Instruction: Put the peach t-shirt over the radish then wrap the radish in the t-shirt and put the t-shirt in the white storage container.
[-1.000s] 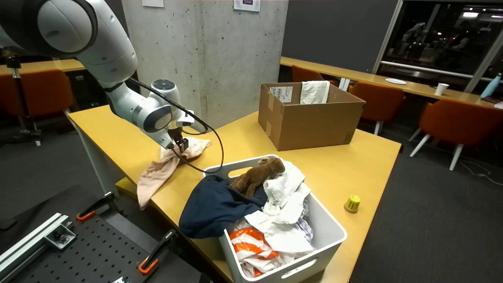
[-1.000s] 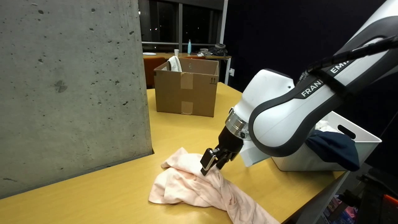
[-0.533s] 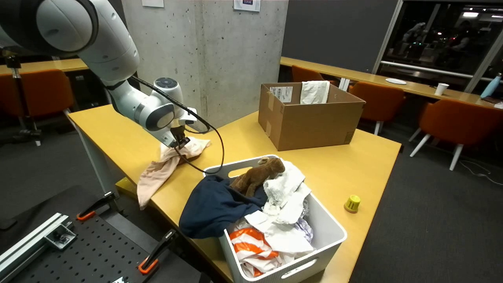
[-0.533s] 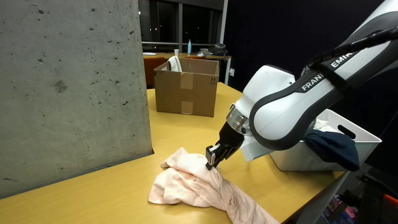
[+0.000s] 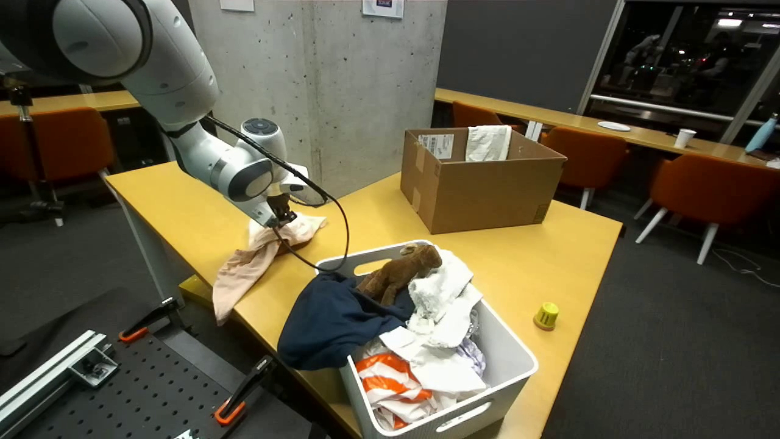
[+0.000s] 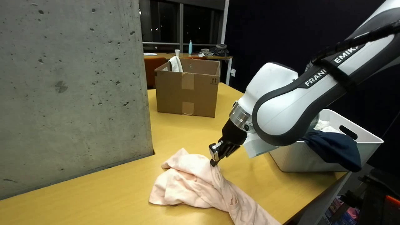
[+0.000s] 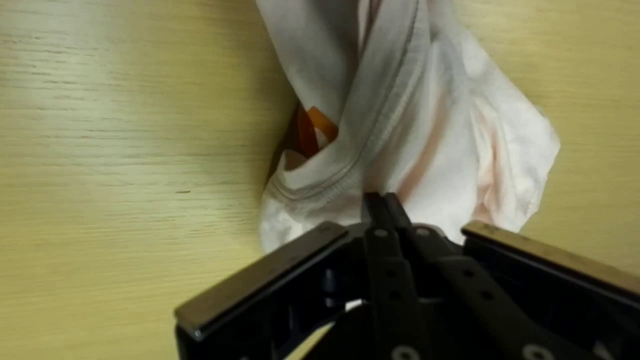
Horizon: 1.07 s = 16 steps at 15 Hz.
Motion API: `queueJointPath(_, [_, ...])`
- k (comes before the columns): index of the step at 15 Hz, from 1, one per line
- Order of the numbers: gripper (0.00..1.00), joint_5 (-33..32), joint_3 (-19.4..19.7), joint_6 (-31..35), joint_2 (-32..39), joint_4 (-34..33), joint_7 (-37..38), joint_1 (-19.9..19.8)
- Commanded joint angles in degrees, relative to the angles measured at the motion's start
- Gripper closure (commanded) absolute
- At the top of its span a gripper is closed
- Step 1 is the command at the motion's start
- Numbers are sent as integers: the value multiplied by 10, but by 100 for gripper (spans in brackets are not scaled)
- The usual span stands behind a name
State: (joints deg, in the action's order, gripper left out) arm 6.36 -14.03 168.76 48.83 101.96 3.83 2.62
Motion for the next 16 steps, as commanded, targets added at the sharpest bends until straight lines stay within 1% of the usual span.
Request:
queueJointPath(1, [100,9,-4,6,-54,46,-17,-16])
queueJointPath(4, [100,10,1,6,-88,74,-21,-28])
queueJointPath(7, [100,8,13,5,-125,109,-23,-39])
queueJointPath(11, [100,8,27,6,-132,134,-31,-52])
queueJointPath(12, [74,8,29,6,-131,138,-33,-55])
queueJointPath(13, [83,8,31,6,-131,141,-33,-55])
queueJointPath(14, [66,8,31,5,-134,147,-33,-56])
queueJointPath(15, [60,7,32,5,-141,153,-30,-51])
queueJointPath(16, [52,5,33,4,-147,158,-28,-46])
